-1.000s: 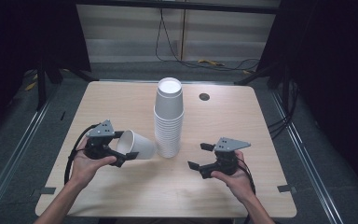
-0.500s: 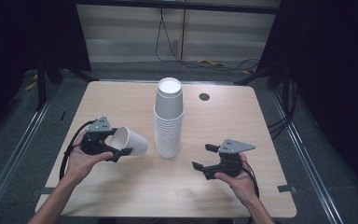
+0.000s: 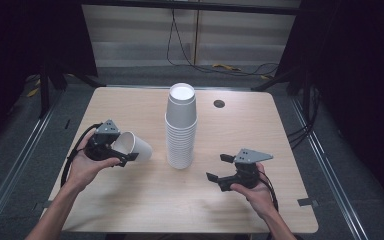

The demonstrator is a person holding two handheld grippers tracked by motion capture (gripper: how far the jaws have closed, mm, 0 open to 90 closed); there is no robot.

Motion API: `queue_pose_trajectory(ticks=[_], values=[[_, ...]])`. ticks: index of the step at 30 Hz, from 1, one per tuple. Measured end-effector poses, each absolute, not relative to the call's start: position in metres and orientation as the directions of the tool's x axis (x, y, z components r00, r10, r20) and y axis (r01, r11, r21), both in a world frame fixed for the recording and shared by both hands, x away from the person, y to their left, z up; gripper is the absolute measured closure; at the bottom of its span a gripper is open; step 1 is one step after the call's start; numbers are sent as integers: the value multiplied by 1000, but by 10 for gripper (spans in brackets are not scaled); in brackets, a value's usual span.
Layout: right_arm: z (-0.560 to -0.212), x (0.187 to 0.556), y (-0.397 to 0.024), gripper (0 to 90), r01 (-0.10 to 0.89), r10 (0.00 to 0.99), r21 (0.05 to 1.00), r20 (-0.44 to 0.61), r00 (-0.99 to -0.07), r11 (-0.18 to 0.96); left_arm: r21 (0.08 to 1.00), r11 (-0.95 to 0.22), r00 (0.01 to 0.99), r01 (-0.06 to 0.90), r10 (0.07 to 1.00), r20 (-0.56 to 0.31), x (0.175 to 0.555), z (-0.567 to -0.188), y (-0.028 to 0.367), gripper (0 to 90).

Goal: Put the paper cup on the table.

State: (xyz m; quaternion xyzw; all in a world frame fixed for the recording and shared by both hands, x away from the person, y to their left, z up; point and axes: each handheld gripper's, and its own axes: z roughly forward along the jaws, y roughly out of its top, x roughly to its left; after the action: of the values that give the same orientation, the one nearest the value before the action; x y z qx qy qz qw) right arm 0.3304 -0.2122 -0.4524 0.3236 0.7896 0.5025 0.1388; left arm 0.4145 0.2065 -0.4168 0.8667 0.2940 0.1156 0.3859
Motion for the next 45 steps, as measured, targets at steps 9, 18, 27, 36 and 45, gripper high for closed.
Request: queue_pose_trajectory(ticks=[9,18,27,36,45], values=[[-451,330,-212,142,372,656,883,101,-748,288,678,-574,784,459,621,-6,424,-423,203,86],[-450,327,-212,142,372,660,881,94,-745,294,631,-597,765,495,643,8,435,-425,201,86],[-449,328,-213,142,374,664,880,95,-742,293,587,-620,759,521,651,15,449,-424,192,78],[-450,328,-212,142,377,660,876,93,-746,302,560,-633,746,535,665,39,458,-432,183,64],[-450,328,-212,142,380,657,875,99,-747,300,585,-628,737,513,671,75,461,-439,176,49]])
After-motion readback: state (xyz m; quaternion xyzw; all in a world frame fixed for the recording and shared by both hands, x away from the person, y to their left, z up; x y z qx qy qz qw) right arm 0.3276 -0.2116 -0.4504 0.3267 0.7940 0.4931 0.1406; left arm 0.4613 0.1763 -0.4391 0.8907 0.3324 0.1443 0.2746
